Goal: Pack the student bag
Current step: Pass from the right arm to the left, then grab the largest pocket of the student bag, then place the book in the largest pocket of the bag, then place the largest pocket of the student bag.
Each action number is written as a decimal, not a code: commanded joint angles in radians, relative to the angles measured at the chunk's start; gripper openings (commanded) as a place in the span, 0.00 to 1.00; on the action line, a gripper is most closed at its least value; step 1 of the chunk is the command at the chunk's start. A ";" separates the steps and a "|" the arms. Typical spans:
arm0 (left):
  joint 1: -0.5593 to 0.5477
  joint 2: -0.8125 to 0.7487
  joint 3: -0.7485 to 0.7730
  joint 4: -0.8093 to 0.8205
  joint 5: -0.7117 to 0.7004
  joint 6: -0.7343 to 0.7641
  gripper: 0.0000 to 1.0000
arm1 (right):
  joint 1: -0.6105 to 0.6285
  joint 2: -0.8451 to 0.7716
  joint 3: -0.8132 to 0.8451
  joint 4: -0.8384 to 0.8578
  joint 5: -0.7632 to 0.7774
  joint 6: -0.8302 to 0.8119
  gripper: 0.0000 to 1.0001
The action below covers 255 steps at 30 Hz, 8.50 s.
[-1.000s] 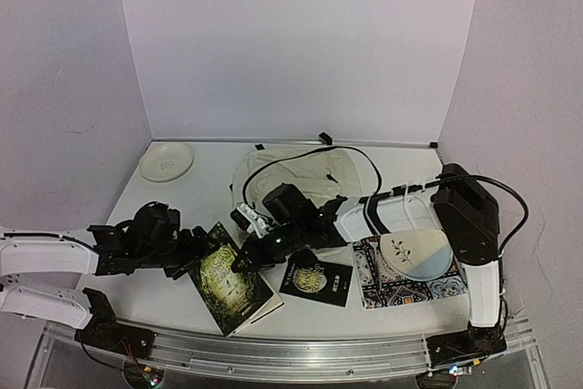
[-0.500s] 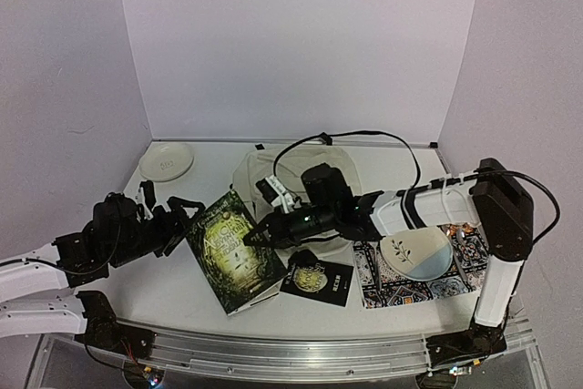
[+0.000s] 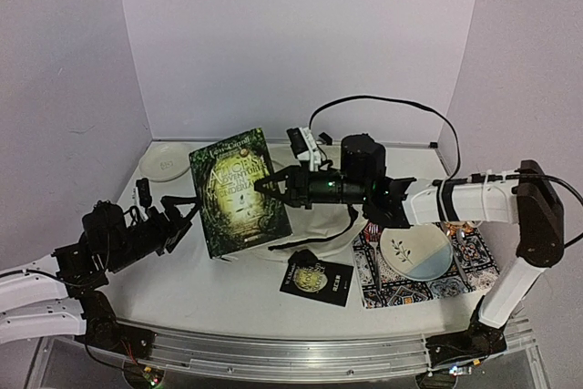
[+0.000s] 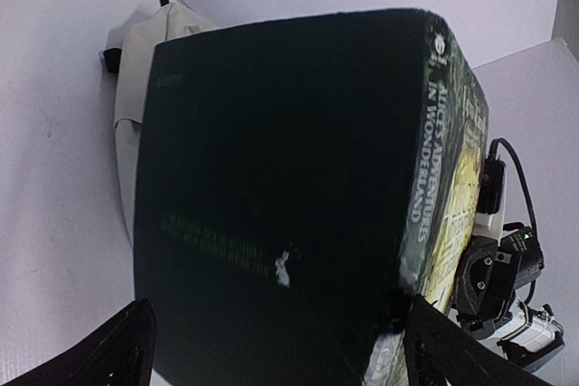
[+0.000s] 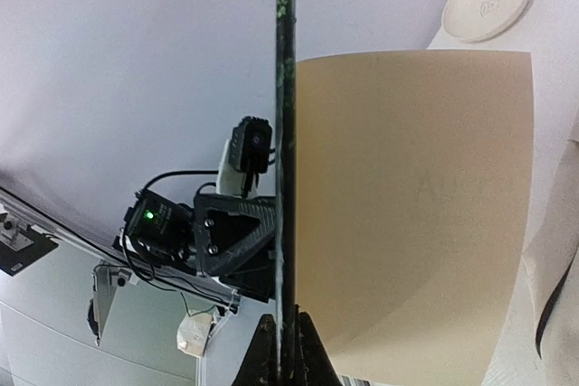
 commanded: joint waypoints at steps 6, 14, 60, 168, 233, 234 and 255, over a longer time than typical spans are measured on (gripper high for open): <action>-0.004 0.182 0.001 0.460 0.215 0.032 0.96 | -0.003 -0.078 -0.004 0.303 0.109 0.079 0.00; -0.035 0.328 0.044 0.660 0.265 0.027 0.93 | -0.003 -0.098 -0.060 0.392 0.262 0.098 0.00; 0.164 0.603 0.003 0.973 0.290 -0.189 0.00 | -0.094 -0.159 -0.084 -0.484 0.275 -0.691 0.76; 0.005 1.043 0.330 0.875 0.380 -0.388 0.00 | 0.040 -0.095 0.408 -0.679 0.692 -0.986 0.00; 0.341 1.189 0.662 0.137 0.358 0.291 0.91 | 0.021 -0.056 0.112 -0.698 0.472 -0.882 0.25; 0.344 1.215 0.694 0.112 0.360 0.307 0.91 | 0.015 -0.064 0.104 -0.699 0.472 -0.875 0.32; 0.340 1.187 0.699 0.067 0.539 0.318 0.00 | -0.256 -0.188 -0.022 -0.707 0.335 -0.720 0.98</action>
